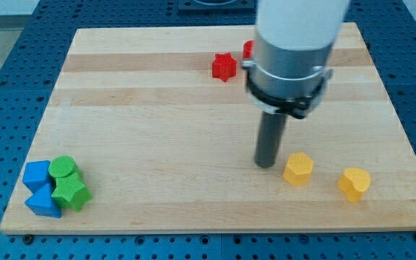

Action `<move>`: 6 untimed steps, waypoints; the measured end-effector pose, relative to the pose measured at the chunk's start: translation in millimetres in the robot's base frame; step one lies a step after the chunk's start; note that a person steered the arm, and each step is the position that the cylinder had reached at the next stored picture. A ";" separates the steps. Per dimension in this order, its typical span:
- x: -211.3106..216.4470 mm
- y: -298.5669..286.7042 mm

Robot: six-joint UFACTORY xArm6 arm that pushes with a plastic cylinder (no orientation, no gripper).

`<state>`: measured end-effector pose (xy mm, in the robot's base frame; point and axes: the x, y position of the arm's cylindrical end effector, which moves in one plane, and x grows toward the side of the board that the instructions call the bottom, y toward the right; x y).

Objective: Move the yellow hexagon into the top of the yellow heart

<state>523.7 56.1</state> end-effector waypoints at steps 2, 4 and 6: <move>41.6 -23.2; 25.9 33.9; -7.3 86.3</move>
<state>516.4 142.5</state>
